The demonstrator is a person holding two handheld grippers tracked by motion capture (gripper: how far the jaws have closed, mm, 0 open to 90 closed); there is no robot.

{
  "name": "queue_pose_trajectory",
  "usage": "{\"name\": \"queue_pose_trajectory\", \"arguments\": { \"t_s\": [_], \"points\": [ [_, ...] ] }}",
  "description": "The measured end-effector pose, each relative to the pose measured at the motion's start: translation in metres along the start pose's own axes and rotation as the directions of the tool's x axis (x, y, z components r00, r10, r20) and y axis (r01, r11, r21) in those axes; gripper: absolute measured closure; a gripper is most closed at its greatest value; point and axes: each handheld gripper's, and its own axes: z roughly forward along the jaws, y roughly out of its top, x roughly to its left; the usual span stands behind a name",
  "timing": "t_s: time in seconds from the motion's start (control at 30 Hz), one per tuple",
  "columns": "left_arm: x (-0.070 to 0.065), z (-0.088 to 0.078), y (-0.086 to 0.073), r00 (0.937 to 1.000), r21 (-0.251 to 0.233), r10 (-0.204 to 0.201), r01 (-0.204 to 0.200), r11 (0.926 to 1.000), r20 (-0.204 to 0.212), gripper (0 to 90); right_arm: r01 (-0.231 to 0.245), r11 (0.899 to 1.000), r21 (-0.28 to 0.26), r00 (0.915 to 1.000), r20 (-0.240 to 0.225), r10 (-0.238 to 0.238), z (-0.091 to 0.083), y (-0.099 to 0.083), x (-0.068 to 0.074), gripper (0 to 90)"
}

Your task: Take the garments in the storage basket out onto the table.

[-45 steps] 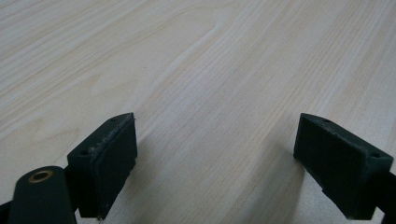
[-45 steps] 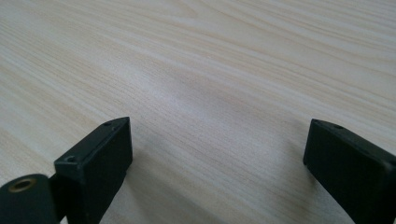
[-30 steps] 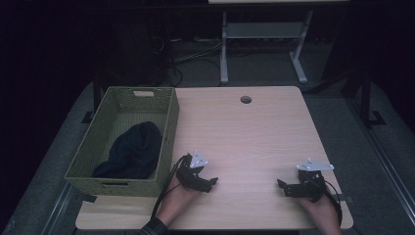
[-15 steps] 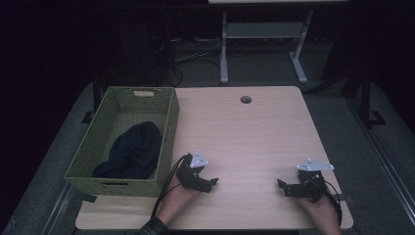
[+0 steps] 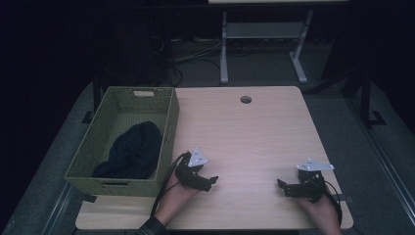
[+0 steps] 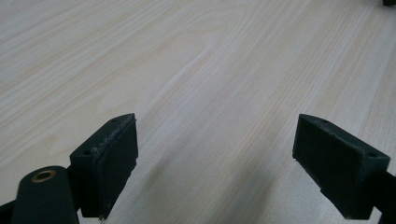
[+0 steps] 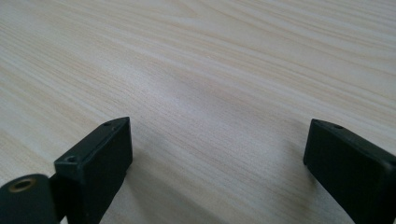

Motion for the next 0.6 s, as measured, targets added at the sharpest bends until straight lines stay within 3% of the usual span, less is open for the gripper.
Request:
{"name": "queue_pose_trajectory", "arguments": {
  "t_s": [0.6],
  "points": [
    [0.0049,-0.0067,0.0086,0.9980,-0.025,-0.025,0.026,0.9994,0.058,13.7,-0.003,1.000,0.000,1.0000,0.000,0.003,0.0000,0.0001,0.0002,7.6]
  ]
}}
